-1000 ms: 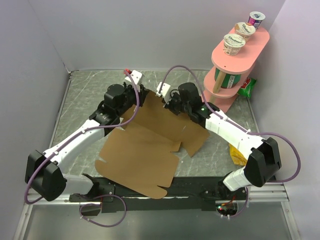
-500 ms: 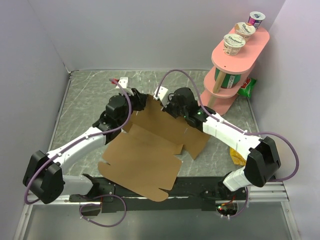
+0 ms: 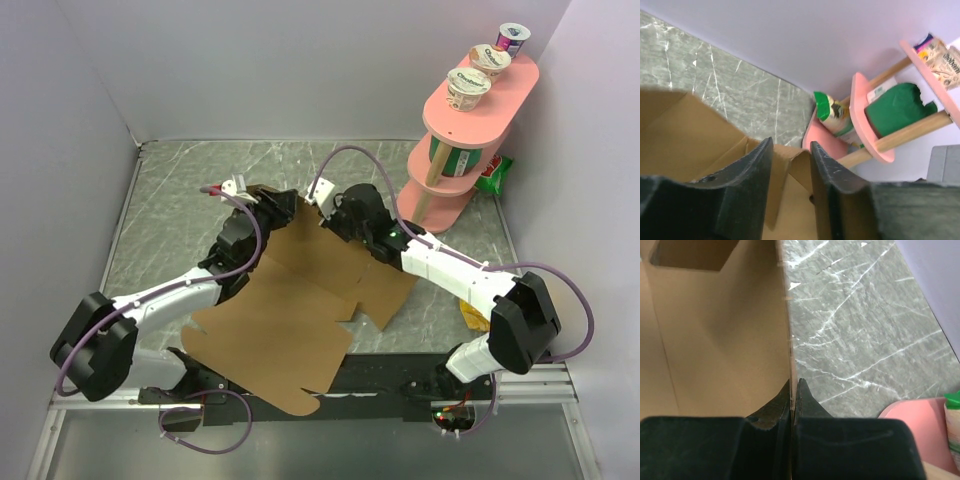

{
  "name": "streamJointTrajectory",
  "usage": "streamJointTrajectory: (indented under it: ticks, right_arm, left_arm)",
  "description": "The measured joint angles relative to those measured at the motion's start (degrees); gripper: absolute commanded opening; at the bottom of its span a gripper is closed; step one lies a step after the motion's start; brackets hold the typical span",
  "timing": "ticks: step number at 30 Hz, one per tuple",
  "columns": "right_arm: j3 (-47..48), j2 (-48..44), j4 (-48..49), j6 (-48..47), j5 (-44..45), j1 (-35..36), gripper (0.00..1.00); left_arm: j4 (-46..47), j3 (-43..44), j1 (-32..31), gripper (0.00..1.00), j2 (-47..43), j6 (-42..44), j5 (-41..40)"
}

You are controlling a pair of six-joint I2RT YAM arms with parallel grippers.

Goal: Fold the paper box

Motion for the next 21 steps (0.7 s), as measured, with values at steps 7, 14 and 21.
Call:
streamJointTrajectory:
  ticks: [7,14,21]
  right_arm:
    - [-0.6,0.2,1.9,-3.1,3.8,1.3,0.00]
    - [-0.6,1.2,7.2,-8.9,7.7,1.4,0.00]
    - [0.7,6.6,8.9,-15.1,10.1,1.4,0.00]
  left_arm:
    - [2.0,-3.4,0.3,0.93,-3.9,2.1,3.9]
    - [-8.5,-13.5,5.0,1.00,-21.4,4.8,9.7]
    - [-19.6,-22.3,8.2,0.88,-36.1,5.0,10.0]
